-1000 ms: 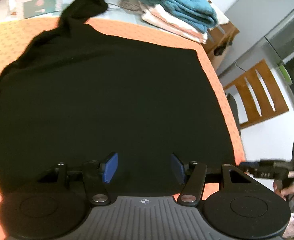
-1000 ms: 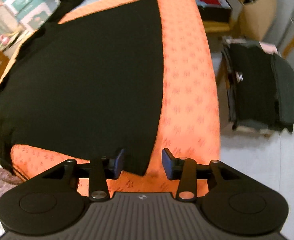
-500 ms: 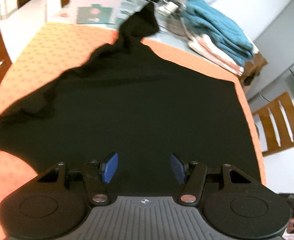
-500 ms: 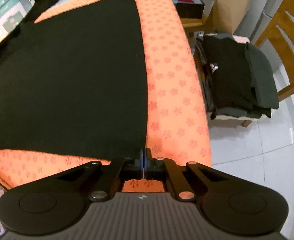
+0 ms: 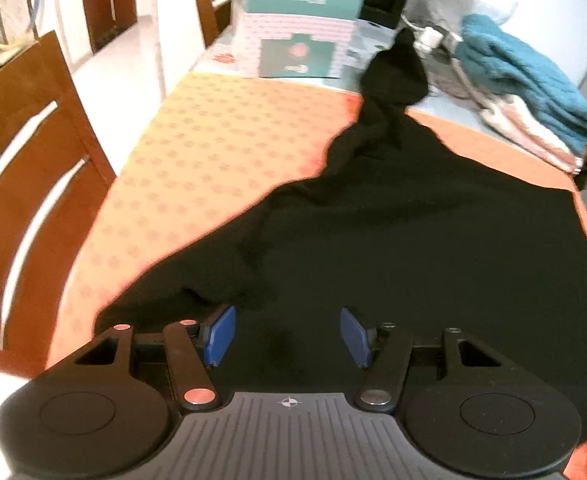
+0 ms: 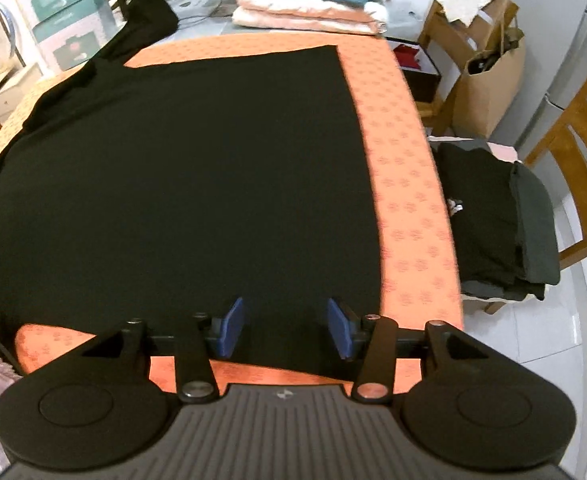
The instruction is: Fold clothes
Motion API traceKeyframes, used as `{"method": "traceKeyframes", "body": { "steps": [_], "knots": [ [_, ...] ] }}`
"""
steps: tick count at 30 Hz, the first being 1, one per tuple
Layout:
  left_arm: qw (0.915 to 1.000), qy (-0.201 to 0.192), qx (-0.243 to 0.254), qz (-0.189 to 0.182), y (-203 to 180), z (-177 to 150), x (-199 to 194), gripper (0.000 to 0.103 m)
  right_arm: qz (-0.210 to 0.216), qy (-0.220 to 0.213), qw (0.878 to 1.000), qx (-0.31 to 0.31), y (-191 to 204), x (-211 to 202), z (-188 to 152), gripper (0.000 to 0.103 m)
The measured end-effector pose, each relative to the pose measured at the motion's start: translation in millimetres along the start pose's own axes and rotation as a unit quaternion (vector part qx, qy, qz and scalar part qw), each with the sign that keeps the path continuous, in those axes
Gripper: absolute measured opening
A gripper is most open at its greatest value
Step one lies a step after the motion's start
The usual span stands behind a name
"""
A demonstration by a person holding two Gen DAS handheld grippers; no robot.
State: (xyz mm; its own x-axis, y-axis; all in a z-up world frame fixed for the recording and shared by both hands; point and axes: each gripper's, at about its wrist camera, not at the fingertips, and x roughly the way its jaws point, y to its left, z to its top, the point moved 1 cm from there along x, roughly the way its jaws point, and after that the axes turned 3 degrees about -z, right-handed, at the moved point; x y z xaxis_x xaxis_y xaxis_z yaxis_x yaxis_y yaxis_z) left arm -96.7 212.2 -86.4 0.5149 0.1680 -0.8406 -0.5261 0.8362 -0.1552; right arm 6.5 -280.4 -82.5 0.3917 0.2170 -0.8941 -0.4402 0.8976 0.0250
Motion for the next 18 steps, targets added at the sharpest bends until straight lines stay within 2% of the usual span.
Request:
{"method": "traceKeyframes", "body": {
  "steps": [7, 8, 9, 10, 11, 13, 18],
  "knots": [
    [0.9994, -0.001, 0.014, 0.033, 15.5, 9.1, 32.5, 0.060, -0.002, 0.018, 1.000, 0.000, 23.1, 5.2, 1.7, 0.053],
    [0.9991, 0.000, 0.017, 0.038, 17.1, 10.3, 37.0, 0.051, -0.004, 0.020, 1.000, 0.000, 24.7, 6.6, 2.6, 0.053],
    [0.9985, -0.002, 0.024, 0.049, 18.0, 11.3, 39.7, 0.033, -0.005, 0.022, 1.000, 0.002, 25.5, 8.4, 3.8, 0.053],
    [0.9978, -0.003, 0.031, 0.059, 19.1, 12.7, 42.2, 0.025, -0.006, 0.025, 1.000, 0.004, 26.3, 10.3, 5.0, 0.053],
    [0.9972, -0.007, 0.034, 0.066, 21.6, 15.8, 42.9, 0.014, -0.007, 0.027, 1.000, 0.006, 27.1, 12.1, 6.1, 0.053],
    [0.9977, -0.022, 0.017, 0.061, 31.4, 24.9, 40.6, 0.011, -0.009, 0.032, 0.999, 0.007, 28.7, 16.6, 8.4, 0.053],
    [0.9948, -0.049, -0.033, 0.082, 64.7, 58.8, 39.8, 0.011, -0.012, 0.048, 0.999, 0.007, 32.5, 28.8, 13.7, 0.053]
  ]
}}
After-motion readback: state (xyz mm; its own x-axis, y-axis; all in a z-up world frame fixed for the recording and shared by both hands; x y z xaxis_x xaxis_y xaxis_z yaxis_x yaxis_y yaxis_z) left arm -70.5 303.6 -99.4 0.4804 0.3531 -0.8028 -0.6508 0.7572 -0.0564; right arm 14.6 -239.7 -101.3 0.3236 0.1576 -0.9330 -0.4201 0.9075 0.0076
